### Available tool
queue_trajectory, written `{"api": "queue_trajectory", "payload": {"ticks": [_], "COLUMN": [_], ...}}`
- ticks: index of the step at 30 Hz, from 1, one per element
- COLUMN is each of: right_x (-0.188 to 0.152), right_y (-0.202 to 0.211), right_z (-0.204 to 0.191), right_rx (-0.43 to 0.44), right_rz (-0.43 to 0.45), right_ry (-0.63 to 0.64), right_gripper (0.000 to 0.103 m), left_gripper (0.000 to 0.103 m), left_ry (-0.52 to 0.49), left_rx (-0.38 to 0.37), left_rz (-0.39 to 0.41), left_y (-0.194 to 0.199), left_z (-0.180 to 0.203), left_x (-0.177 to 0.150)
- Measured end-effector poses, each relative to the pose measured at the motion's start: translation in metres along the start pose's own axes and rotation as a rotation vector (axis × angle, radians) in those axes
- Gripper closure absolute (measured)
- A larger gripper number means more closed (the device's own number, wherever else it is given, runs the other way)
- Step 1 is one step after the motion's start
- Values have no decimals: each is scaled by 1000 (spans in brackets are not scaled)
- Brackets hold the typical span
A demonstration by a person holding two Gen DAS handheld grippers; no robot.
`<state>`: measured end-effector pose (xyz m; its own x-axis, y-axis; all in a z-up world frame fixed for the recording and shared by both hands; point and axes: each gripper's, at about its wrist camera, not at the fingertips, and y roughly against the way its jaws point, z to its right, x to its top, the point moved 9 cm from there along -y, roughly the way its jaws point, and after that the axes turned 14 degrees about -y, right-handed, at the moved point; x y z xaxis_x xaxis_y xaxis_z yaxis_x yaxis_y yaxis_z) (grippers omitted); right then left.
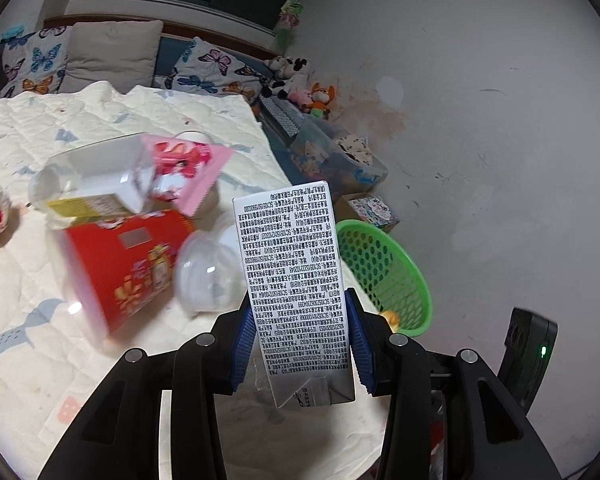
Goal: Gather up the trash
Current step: 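Carry the peel and carton to the green basket and open both tools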
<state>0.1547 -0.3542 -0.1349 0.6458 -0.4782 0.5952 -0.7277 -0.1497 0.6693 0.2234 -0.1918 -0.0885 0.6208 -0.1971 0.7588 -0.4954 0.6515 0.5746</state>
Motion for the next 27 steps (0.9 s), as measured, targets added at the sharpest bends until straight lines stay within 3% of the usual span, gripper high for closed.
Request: {"api": "queue_trajectory", "payload": {"ticks": [10, 17, 20, 22, 27], "right_x": [78, 101, 109, 113, 119], "right_y": [3, -20, -31, -32, -21], "right_z": [92, 135, 148, 154, 165], "right_rx": [-114, -179, -176, -177, -180], "right_rz": [50, 46, 42, 53, 86], "right_ry": [-73, -97, -119, -132, -151], "right_gripper": [65, 63, 59, 48, 46], "left_gripper": [61, 61, 61, 61, 61], "left_ry": [-35, -107, -136, -146, -178], "left_rx": [-68, -78, -84, -92, -126], "left_rz": [-16, -39, -47, -52, -75], "left_y": [-38, -68, -82, -91, -116], "left_z": [38, 68, 81, 88, 111], "left_x": [39, 63, 73, 77, 88]}}
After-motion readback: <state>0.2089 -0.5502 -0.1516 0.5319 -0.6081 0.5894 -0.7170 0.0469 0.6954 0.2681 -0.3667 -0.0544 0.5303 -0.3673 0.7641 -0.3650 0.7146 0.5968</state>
